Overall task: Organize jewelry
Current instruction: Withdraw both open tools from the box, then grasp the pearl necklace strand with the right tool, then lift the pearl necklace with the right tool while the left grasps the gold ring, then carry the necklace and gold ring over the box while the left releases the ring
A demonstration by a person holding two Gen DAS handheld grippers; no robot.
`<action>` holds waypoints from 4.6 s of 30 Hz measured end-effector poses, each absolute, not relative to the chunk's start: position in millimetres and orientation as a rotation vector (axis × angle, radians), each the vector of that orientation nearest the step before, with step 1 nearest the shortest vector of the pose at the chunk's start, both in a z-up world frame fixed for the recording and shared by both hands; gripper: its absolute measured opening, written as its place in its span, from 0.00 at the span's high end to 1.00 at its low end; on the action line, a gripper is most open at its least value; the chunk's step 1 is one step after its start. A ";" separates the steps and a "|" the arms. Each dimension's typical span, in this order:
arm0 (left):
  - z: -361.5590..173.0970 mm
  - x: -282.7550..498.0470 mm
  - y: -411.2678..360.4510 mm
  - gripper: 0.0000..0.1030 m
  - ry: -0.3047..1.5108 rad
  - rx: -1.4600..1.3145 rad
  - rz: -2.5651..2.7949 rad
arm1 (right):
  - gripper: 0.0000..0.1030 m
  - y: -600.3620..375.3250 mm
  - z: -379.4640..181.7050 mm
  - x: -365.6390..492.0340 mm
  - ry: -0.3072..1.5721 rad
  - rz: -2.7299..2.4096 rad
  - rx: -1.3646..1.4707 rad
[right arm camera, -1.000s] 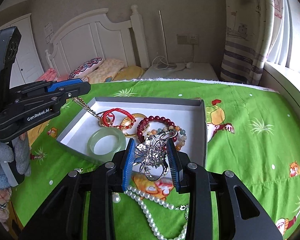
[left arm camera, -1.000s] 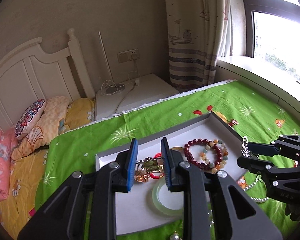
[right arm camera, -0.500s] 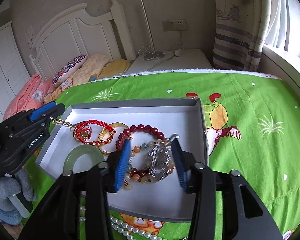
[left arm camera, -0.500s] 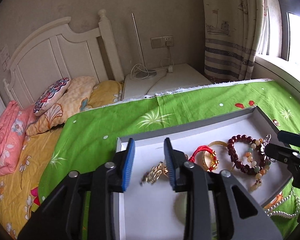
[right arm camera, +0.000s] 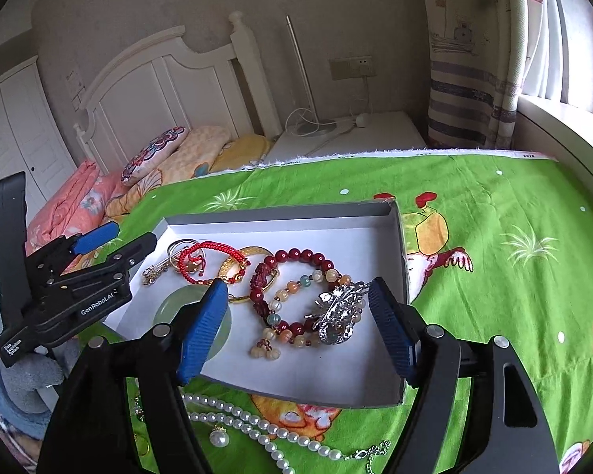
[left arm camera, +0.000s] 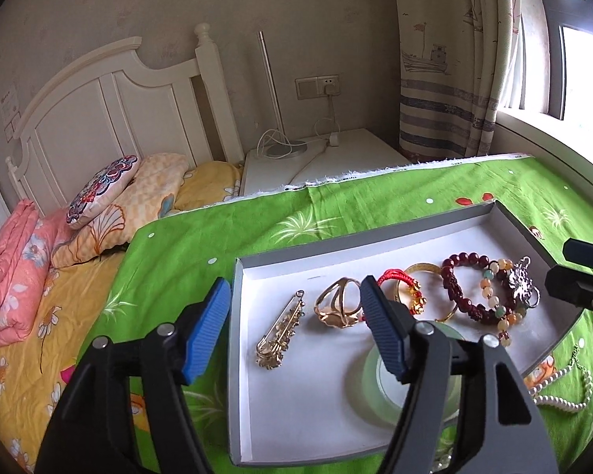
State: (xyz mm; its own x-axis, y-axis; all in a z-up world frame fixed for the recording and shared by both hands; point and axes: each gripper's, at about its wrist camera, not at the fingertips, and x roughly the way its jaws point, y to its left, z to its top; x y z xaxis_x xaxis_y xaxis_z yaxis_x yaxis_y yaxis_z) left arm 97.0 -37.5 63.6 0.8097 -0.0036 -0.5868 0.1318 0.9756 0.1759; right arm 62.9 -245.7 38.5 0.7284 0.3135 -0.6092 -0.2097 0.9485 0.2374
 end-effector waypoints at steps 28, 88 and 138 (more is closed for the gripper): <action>31.3 -68.1 7.7 0.03 0.707 0.011 -0.231 | 0.16 -333.9 31.0 -40.9 0.598 0.117 0.354; 4.4 -46.8 -58.9 0.68 0.856 0.241 -0.469 | 0.90 -252.9 -6.1 -61.6 0.770 0.288 -0.074; 86.7 -73.1 -35.9 0.76 0.633 0.278 -0.427 | 0.90 -182.2 223.1 -85.6 0.230 0.320 -0.295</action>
